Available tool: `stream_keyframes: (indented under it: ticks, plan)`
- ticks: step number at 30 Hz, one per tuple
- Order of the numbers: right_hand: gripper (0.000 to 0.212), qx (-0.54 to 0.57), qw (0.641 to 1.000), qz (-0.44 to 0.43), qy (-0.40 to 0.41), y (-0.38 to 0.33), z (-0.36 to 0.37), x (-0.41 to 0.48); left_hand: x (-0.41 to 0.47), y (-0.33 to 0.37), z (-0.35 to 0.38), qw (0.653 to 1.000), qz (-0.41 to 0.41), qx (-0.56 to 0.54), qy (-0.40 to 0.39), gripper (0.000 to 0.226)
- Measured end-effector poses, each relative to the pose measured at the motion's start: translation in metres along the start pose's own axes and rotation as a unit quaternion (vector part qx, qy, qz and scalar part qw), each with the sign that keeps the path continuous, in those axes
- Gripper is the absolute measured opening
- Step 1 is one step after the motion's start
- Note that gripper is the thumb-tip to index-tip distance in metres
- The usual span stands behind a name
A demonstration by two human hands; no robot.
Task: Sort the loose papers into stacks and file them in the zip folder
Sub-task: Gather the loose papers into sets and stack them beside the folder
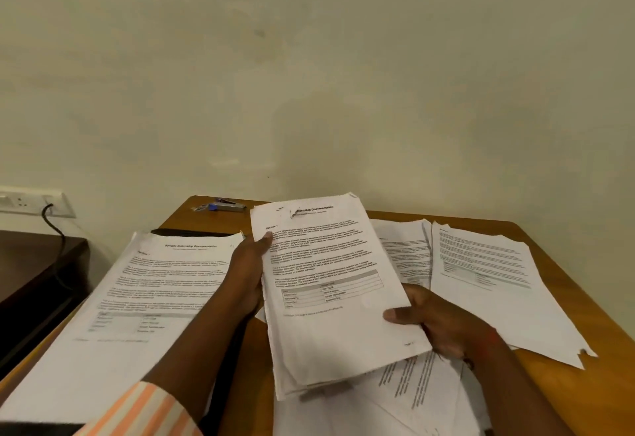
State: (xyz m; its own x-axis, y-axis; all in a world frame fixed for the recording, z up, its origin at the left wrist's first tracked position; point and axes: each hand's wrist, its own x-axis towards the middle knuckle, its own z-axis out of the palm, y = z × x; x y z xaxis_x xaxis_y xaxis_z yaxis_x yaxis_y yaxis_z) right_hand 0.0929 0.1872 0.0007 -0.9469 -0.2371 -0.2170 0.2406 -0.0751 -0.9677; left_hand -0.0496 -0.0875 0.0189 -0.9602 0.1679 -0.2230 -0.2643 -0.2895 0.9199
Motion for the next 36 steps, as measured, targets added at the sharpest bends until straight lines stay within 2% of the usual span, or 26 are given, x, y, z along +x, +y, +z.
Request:
stream_keyframes:
  ticks: [2, 5, 7, 11, 19, 24, 27, 33, 36]
  plan:
    - [0.051, 0.020, 0.999, -0.034, 0.019, -0.001, 0.005, 0.003, 0.000, -0.001, 0.002, 1.000, 0.008, 0.021, -0.003, 0.017]
    - [0.039, 0.040, 0.988, -0.106, 0.102, -0.006, 0.016, 0.009, -0.006, -0.005, 0.008, 0.997, 0.011, 0.066, -0.032, 0.023]
    - [0.034, 0.012, 0.977, -0.145, 0.156, -0.005, 0.021, 0.016, -0.011, -0.007, 0.013, 0.994, 0.009, 0.098, -0.051, 0.022]
    - [0.032, -0.001, 0.965, -0.154, 0.213, 0.001, 0.021, 0.025, -0.015, -0.007, 0.017, 0.990, 0.015, 0.120, -0.071, 0.016]
    - [0.035, -0.002, 0.963, -0.166, 0.210, 0.008, 0.020, 0.031, -0.016, -0.011, 0.018, 0.992, 0.014, 0.115, -0.055, 0.022]
    - [0.034, -0.012, 0.962, -0.174, 0.213, 0.006, 0.021, 0.030, -0.011, -0.009, 0.020, 0.990, 0.044, 0.136, 0.001, 0.025]
    - [0.035, -0.015, 0.963, -0.172, 0.209, 0.008, 0.022, 0.030, -0.013, -0.015, 0.023, 0.991, 0.040, 0.123, -0.013, 0.026]
    - [0.038, -0.005, 0.961, -0.178, 0.211, 0.008, 0.020, 0.030, -0.009, -0.007, 0.022, 0.985, 0.057, 0.157, 0.038, 0.028]
    - [0.038, 0.006, 0.964, -0.174, 0.203, 0.009, 0.022, 0.030, -0.008, -0.010, 0.021, 0.977, 0.079, 0.196, 0.029, 0.026]
